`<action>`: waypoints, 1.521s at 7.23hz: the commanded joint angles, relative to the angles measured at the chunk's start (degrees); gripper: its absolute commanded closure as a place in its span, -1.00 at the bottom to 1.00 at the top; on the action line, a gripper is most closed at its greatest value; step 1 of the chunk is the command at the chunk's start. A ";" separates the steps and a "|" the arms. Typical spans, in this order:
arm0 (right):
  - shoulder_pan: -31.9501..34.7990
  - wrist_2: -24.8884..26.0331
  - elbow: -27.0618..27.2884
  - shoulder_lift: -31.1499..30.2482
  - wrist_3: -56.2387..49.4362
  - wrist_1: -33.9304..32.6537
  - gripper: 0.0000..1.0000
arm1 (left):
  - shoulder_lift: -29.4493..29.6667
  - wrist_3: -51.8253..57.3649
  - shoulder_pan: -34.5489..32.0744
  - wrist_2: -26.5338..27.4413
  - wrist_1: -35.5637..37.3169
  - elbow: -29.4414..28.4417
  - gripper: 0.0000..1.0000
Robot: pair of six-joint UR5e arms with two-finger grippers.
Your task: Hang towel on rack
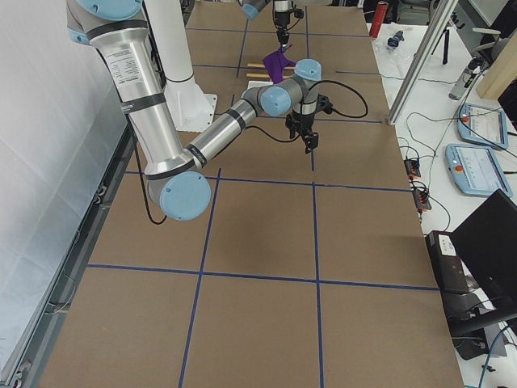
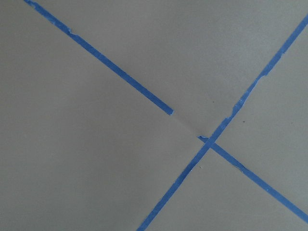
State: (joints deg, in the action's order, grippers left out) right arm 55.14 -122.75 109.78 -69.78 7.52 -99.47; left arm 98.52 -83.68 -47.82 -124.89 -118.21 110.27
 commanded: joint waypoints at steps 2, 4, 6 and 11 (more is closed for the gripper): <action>0.41 -0.03 0.00 -0.10 -0.14 -0.02 -1.00 | 0.35 0.80 0.01 1.05 -0.09 -0.59 -0.98; 0.67 -0.12 -0.09 -0.36 -0.14 -0.02 -1.00 | 0.27 1.67 -0.17 1.05 -0.18 -0.32 -1.00; 4.61 -0.73 0.09 -3.85 -0.49 -0.02 -1.00 | -0.52 10.34 -1.22 0.78 0.17 -0.41 -1.00; 29.72 -6.45 -9.03 -17.03 -25.94 -3.01 -1.00 | -7.20 71.15 -19.89 0.43 18.31 -1.46 -1.00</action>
State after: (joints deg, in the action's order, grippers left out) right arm 78.45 -128.99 104.19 -83.77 -12.76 -102.36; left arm 92.43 -30.08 -61.41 -124.48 -106.37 109.49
